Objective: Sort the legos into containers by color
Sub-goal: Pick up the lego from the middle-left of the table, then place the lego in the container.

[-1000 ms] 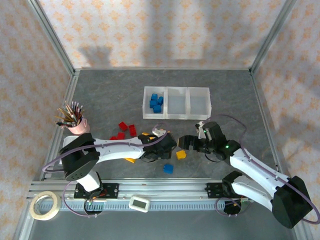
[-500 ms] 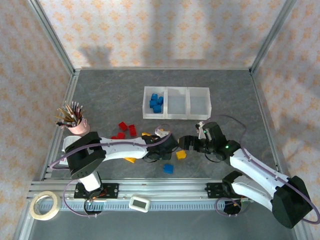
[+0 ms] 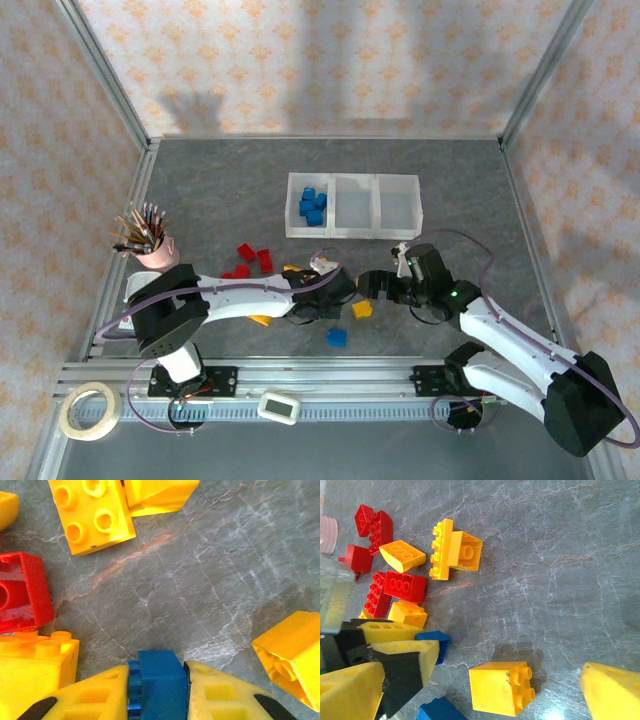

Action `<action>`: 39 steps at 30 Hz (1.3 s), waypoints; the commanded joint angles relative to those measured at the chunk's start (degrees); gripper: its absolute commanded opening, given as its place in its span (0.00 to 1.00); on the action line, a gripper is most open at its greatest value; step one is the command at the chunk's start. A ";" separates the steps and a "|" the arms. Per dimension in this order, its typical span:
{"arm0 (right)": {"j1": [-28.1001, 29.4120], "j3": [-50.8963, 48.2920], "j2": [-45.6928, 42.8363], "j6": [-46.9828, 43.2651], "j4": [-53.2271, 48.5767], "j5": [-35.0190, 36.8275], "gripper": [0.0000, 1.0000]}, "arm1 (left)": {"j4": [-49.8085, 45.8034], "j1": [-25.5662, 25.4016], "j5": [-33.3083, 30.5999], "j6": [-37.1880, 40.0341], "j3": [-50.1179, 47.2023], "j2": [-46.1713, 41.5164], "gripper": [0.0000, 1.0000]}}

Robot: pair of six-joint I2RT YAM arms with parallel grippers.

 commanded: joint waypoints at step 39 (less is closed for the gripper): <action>-4.61 10.70 11.69 4.00 14.42 7.69 1.00 | -4.26 26.69 -15.29 20.25 32.77 18.27 0.43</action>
